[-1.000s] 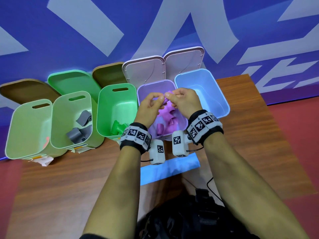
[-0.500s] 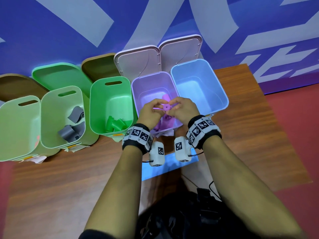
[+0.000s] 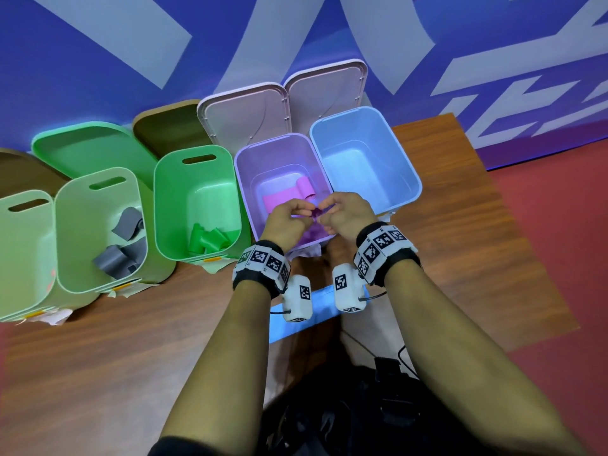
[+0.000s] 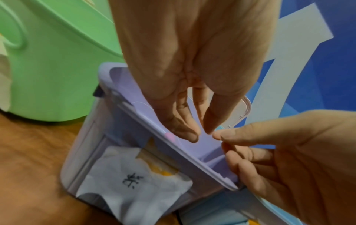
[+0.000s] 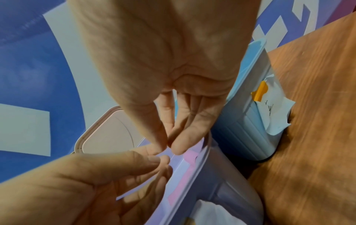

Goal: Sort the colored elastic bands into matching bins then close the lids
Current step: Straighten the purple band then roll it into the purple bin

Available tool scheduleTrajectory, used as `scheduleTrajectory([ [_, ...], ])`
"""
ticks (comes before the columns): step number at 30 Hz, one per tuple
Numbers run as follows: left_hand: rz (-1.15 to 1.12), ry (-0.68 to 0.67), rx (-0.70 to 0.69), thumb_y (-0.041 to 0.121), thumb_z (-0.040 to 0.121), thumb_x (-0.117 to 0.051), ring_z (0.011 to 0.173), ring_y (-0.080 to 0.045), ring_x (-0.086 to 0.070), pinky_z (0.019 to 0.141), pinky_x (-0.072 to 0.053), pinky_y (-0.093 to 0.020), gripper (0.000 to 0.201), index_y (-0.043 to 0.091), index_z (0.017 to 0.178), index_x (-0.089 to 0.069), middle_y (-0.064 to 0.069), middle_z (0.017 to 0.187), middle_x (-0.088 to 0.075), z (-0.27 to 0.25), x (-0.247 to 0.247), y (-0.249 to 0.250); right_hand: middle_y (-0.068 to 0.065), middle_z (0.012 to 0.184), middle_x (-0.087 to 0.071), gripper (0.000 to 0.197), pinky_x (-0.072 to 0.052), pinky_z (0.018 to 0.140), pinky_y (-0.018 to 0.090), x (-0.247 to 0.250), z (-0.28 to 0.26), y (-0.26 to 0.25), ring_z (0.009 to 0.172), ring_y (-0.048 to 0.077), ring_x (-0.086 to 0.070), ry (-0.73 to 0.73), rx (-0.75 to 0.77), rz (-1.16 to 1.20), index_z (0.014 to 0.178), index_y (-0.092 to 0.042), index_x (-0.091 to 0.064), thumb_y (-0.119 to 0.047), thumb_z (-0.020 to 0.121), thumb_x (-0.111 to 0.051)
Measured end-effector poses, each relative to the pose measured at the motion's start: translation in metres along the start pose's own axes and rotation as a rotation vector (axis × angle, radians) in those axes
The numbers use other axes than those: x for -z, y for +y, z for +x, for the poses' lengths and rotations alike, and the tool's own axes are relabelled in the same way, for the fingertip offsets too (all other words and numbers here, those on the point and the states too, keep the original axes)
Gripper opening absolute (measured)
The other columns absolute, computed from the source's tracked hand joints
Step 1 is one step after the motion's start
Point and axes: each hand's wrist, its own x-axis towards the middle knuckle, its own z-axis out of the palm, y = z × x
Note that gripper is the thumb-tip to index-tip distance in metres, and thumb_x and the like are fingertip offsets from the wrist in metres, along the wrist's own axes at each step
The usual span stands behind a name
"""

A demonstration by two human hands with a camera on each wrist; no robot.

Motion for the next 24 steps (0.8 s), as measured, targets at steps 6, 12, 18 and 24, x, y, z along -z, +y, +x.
scheduleTrajectory([
  [6, 0.039, 0.003, -0.051, -0.011, 0.087, -0.055, 0.076, -0.013, -0.06, 0.069, -0.049, -0.014, 0.026, 0.011, 0.097, -0.066, -0.006, 0.09, -0.066, -0.013, 0.005, 0.005, 0.004, 0.078, -0.066, 0.013, -0.058, 0.075, 0.031, -0.003, -0.011, -0.003, 0.07, 0.021, -0.066, 0.033, 0.053, -0.049, 0.085, -0.02, -0.065, -0.009, 0.084, -0.07],
  [12, 0.133, 0.053, -0.084, -0.002, 0.088, -0.057, 0.082, -0.016, -0.061, 0.079, -0.051, -0.026, 0.023, 0.017, 0.095, -0.067, -0.002, 0.093, -0.066, -0.031, 0.023, 0.005, 0.003, 0.095, -0.069, 0.013, -0.054, 0.081, 0.028, -0.016, -0.027, -0.012, 0.085, 0.022, -0.068, 0.023, 0.097, -0.129, 0.084, -0.025, -0.068, -0.012, 0.082, -0.068],
  [18, 0.153, 0.124, -0.079, -0.001, 0.086, -0.059, 0.071, -0.014, -0.057, 0.074, -0.049, -0.025, 0.021, 0.015, 0.096, -0.068, 0.001, 0.08, -0.064, -0.059, 0.044, -0.011, 0.004, 0.096, -0.07, 0.014, -0.052, 0.081, 0.026, -0.04, -0.046, -0.02, 0.089, 0.02, -0.066, -0.03, 0.145, -0.165, 0.087, -0.025, -0.068, -0.011, 0.083, -0.065],
  [24, 0.122, 0.19, -0.02, -0.002, 0.088, -0.056, 0.052, 0.005, -0.05, 0.057, -0.039, -0.012, 0.02, 0.012, 0.096, -0.067, 0.004, 0.071, -0.062, -0.091, 0.059, -0.037, 0.004, 0.078, -0.069, 0.012, -0.058, 0.078, 0.034, -0.072, -0.067, -0.021, 0.083, 0.026, -0.07, -0.134, 0.194, -0.218, 0.081, -0.025, -0.067, -0.013, 0.082, -0.067],
])
